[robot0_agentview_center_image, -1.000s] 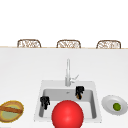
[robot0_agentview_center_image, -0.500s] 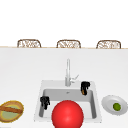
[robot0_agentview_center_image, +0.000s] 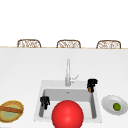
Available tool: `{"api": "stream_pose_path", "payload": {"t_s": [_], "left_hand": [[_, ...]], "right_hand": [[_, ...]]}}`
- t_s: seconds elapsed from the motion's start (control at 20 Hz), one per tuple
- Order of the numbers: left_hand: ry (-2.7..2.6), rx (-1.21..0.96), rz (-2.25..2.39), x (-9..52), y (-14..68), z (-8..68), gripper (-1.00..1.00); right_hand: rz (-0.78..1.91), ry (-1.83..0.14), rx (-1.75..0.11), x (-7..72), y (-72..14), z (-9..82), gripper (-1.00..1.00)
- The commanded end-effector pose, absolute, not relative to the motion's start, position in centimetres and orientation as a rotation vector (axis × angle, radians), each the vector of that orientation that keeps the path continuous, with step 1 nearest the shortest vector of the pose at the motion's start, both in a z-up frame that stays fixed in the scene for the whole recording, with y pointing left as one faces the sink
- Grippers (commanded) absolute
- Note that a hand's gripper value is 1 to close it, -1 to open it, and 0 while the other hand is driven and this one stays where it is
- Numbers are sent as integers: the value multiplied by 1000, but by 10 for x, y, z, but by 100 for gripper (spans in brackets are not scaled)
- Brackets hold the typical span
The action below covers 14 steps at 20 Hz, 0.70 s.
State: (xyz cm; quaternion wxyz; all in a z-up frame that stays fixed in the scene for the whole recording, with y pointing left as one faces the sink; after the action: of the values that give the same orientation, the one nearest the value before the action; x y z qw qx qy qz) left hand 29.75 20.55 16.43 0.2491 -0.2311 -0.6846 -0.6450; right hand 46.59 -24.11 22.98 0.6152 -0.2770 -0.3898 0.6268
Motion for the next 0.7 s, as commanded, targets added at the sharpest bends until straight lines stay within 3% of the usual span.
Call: {"api": "stream_pose_path", "payload": {"t_s": [0.0,0.65], "left_hand": [[-1865,-629,-1757,297,205,164,0],[-1865,-629,-1757,297,205,164,0]], "right_hand": [[1422,-940,-616,466,-264,243,100],[1429,-945,-592,462,-341,246,100]]}}
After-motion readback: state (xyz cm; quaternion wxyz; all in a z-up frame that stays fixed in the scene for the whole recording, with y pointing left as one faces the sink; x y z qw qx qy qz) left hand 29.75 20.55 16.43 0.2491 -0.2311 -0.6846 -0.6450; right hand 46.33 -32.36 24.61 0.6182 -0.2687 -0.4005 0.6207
